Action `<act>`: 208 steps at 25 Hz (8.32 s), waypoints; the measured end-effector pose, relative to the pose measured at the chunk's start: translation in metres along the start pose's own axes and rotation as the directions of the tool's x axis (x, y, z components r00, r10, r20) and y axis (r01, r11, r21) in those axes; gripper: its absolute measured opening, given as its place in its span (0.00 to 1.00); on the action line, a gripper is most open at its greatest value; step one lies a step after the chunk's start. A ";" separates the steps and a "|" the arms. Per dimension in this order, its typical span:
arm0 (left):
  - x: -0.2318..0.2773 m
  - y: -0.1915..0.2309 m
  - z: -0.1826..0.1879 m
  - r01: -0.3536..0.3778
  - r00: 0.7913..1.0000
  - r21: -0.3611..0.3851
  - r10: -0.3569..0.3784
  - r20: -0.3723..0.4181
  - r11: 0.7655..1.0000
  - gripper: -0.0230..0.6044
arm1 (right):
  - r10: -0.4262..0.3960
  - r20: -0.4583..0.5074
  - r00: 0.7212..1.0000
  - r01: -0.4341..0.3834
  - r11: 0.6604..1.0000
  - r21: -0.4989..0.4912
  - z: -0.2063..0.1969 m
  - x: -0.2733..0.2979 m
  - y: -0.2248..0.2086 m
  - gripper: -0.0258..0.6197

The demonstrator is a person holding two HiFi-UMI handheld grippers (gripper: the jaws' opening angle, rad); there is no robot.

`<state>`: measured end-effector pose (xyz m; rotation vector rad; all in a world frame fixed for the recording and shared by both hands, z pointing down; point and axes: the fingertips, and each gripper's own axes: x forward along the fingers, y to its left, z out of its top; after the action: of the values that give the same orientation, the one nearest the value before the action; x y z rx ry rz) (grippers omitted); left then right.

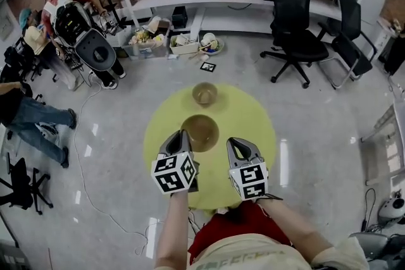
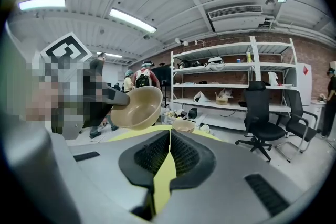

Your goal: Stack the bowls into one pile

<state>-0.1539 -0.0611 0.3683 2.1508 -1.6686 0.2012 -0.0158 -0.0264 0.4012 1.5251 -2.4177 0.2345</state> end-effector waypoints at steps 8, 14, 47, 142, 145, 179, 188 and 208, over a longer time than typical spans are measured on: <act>0.041 -0.013 0.030 0.023 0.999 0.033 -0.024 0.026 0.999 0.09 | -0.030 0.000 1.000 0.030 0.999 0.032 0.003 0.019 -0.033 0.10; 0.085 -0.016 0.042 0.022 0.999 0.050 -0.024 0.023 0.998 0.09 | -0.027 0.008 1.000 0.027 0.999 0.044 0.012 0.048 -0.059 0.10; 0.294 0.039 0.032 -0.040 0.997 0.005 0.041 -0.072 0.999 0.09 | 0.059 -0.131 0.990 -0.049 0.996 0.081 -0.028 0.227 -0.122 0.10; 0.353 0.071 0.020 -0.114 0.985 0.236 0.140 -0.097 0.965 0.15 | 0.080 -0.219 0.972 -0.063 0.995 0.080 -0.038 0.296 -0.129 0.10; 0.343 0.067 0.021 -0.111 0.987 0.245 0.136 -0.085 0.963 0.13 | 0.070 -0.196 0.978 -0.055 0.995 0.077 -0.035 0.288 -0.129 0.10; 0.213 0.019 0.040 -0.066 0.998 0.159 0.066 0.006 0.985 0.07 | 0.038 -0.090 0.995 -0.035 0.999 0.028 0.007 0.179 -0.111 0.10; 0.172 0.014 0.038 -0.060 0.998 0.142 0.056 0.031 0.988 0.07 | 0.030 -0.068 0.997 -0.030 0.999 0.013 0.015 0.154 -0.099 0.10; 0.078 -0.002 0.018 -0.031 0.998 0.141 0.024 0.051 0.990 0.07 | 0.027 -0.006 1.000 -0.027 1.000 -0.012 0.032 0.079 -0.064 0.10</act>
<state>-0.1331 -0.1379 0.3793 2.2534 -1.7602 0.2853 0.0049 -0.1307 0.3952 1.4860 -2.4323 0.2293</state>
